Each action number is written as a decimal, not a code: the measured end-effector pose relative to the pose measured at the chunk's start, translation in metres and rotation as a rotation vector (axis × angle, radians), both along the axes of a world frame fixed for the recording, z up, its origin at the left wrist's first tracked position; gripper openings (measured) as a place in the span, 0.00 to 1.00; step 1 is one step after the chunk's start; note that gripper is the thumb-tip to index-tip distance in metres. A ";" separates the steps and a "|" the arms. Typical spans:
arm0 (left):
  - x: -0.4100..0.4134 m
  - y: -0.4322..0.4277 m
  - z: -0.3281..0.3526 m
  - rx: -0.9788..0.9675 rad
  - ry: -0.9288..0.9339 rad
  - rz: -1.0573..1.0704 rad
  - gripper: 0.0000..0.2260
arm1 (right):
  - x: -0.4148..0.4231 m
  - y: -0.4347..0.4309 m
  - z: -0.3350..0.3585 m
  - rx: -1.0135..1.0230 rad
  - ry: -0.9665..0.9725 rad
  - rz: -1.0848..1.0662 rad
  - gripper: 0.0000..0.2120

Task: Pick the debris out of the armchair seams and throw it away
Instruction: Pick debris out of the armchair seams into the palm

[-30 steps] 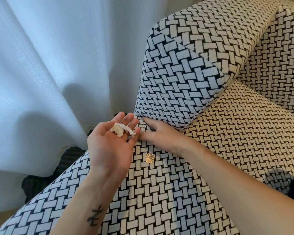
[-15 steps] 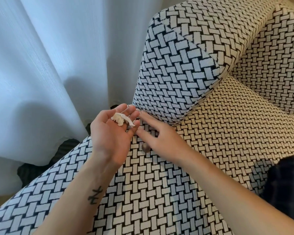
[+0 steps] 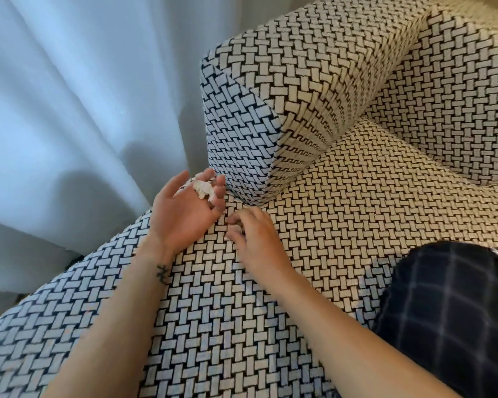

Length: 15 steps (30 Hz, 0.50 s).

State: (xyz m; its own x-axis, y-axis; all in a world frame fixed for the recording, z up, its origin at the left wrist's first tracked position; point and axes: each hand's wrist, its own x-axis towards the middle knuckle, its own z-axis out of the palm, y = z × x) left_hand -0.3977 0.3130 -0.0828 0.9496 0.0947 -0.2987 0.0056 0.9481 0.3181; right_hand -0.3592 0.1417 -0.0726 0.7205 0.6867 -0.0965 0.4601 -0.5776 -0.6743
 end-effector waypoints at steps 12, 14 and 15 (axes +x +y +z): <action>-0.012 -0.031 0.034 0.132 0.333 -0.086 0.16 | 0.017 -0.044 0.073 -0.106 0.457 -0.079 0.09; -0.009 -0.047 0.040 0.138 0.399 -0.081 0.14 | 0.027 -0.047 0.089 -0.059 0.449 -0.088 0.09; -0.008 -0.055 0.043 0.136 0.405 -0.094 0.14 | 0.030 -0.051 0.094 -0.029 0.440 -0.094 0.08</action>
State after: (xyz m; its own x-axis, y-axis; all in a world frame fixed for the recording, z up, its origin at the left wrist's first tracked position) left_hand -0.4056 0.2585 -0.0403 0.7646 0.0775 -0.6398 0.2400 0.8871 0.3943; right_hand -0.3297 0.0907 0.0210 0.6658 0.6125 -0.4260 0.0777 -0.6248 -0.7769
